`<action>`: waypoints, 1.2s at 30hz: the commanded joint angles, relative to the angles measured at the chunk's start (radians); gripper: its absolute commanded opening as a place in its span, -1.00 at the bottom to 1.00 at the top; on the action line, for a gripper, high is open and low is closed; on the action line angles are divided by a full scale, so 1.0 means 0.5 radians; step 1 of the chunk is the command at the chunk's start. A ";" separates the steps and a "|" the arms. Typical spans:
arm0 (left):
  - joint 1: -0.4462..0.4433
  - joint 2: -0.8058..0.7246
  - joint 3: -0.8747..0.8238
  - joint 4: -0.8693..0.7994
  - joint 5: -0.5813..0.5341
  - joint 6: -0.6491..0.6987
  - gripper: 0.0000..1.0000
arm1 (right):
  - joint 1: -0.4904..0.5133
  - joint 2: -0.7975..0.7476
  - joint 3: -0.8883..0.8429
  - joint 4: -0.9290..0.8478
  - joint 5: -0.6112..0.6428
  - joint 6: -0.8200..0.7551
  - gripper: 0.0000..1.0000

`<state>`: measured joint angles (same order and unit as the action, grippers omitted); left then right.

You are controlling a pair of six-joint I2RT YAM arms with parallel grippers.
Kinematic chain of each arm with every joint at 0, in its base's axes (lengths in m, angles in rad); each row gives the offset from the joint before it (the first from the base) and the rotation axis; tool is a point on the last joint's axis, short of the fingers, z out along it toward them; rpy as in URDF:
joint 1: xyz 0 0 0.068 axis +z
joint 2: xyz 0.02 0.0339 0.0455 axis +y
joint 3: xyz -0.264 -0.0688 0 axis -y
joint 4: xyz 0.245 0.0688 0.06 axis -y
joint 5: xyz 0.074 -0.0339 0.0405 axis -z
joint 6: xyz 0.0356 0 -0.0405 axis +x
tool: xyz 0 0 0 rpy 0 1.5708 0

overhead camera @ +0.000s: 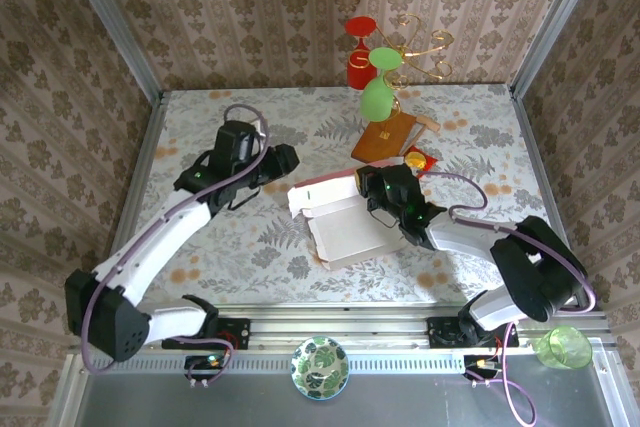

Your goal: Fold the paper box

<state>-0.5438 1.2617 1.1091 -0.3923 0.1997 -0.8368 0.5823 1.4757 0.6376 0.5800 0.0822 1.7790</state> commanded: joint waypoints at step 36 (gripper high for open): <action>-0.153 0.397 0.068 -0.106 0.083 -0.524 -0.01 | -0.118 0.001 0.170 -0.208 0.023 0.171 -1.00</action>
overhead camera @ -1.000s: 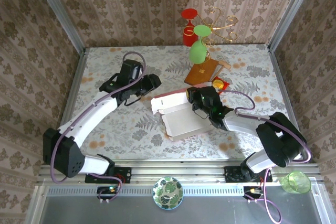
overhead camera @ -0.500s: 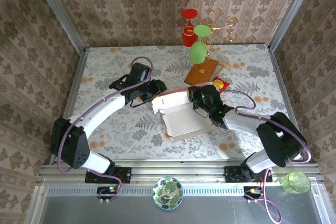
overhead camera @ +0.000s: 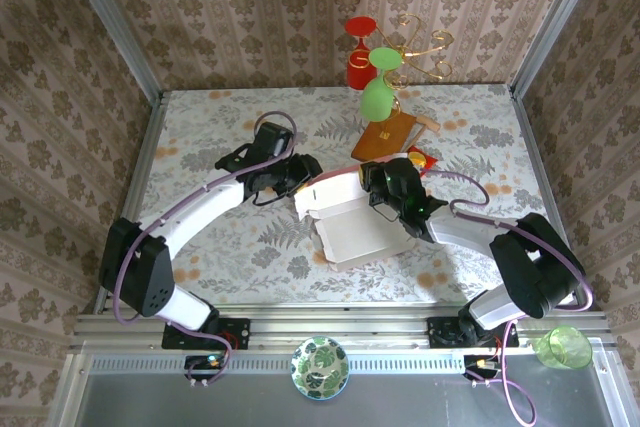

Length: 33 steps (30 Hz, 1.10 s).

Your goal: Fold the paper box

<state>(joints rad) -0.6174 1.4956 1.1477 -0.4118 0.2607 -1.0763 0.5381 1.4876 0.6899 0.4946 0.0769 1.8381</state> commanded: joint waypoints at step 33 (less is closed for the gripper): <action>-0.023 0.124 0.517 -0.368 -0.074 0.274 -0.03 | -0.054 -0.255 0.341 -0.791 0.015 0.215 -1.00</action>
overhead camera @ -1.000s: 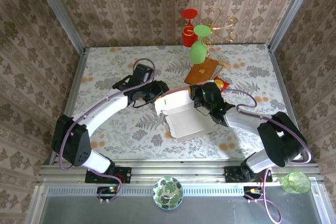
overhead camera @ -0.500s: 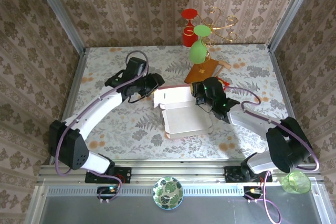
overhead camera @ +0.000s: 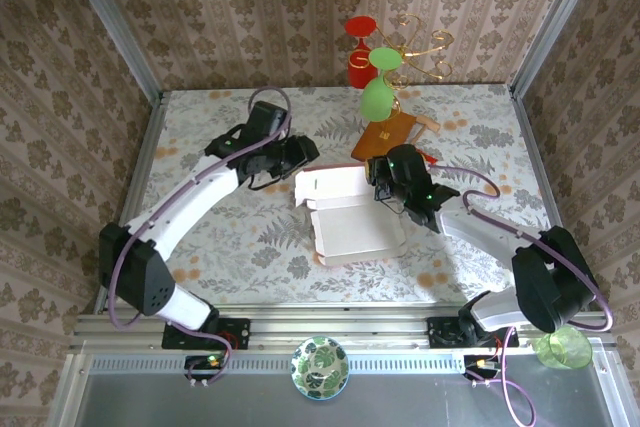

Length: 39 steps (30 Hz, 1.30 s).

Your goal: Fold the paper box

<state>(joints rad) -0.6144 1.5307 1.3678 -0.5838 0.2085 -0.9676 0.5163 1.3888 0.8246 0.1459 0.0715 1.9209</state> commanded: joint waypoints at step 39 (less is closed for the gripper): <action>-0.027 -0.211 0.236 -0.259 -0.070 -0.036 -0.07 | -0.054 -0.214 0.502 -1.108 0.007 0.346 -1.00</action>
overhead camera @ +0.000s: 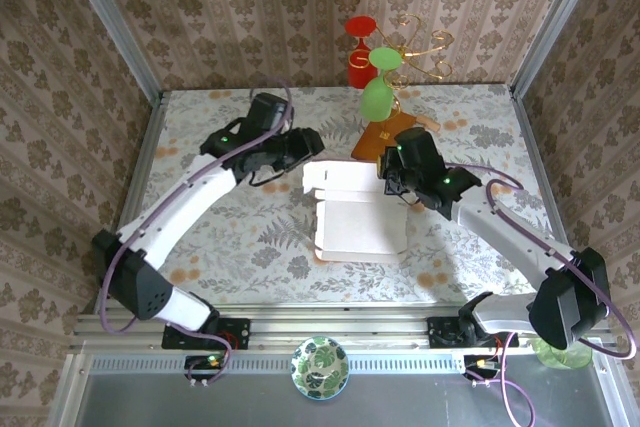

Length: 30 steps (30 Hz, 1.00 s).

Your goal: Fold the paper box

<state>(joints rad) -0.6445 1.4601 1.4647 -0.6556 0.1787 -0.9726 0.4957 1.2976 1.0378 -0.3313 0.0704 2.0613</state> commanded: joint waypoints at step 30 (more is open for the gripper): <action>-0.026 0.099 0.044 0.088 0.056 -0.063 -0.21 | -0.056 -0.023 0.244 -0.221 -0.122 -0.065 -1.00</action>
<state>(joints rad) -0.6537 1.5303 1.5158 -0.6392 0.1860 -0.9802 0.4709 1.2980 1.1435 -0.4301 0.0216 2.0449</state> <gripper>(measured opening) 0.402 0.059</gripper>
